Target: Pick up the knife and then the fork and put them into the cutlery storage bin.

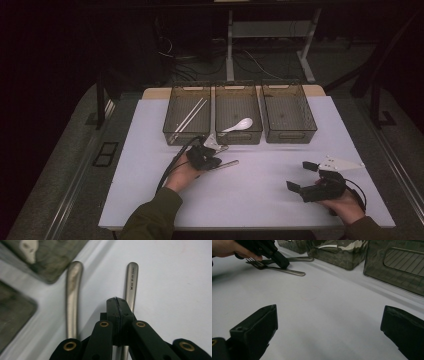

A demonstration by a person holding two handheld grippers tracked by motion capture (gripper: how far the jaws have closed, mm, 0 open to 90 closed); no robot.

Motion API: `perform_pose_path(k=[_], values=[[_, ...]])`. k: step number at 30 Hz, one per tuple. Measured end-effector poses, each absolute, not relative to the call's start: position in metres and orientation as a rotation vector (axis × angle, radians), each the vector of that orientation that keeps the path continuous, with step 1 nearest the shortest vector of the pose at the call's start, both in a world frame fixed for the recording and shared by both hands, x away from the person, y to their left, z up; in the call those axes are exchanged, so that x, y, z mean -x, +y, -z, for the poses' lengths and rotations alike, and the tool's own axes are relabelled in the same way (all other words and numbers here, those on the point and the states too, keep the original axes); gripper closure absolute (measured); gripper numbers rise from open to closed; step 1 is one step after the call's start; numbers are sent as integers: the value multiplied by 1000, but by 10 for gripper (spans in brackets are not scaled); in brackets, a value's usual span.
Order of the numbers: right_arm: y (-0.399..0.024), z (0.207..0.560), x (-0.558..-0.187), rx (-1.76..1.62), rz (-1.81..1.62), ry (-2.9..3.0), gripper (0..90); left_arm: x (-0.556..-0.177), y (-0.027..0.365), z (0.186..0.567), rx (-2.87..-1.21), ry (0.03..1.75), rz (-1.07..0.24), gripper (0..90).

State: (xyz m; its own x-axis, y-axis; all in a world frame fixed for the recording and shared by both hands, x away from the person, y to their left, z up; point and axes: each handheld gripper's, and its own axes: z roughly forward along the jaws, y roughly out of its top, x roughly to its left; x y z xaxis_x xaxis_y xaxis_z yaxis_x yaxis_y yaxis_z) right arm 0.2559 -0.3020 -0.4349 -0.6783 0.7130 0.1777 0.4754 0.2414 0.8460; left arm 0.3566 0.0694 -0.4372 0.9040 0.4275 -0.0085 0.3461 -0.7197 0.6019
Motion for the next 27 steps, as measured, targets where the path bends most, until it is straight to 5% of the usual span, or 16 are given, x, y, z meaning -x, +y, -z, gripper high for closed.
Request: perform_pose_path(k=[17,27], values=[[-302,435,-255,-1111,-1413,2271,10,-344,68,430,-2440,428,-80,887],[-303,434,-254,-1120,-1414,2271,11,-334,99,422,-2422,400,-79,768]])
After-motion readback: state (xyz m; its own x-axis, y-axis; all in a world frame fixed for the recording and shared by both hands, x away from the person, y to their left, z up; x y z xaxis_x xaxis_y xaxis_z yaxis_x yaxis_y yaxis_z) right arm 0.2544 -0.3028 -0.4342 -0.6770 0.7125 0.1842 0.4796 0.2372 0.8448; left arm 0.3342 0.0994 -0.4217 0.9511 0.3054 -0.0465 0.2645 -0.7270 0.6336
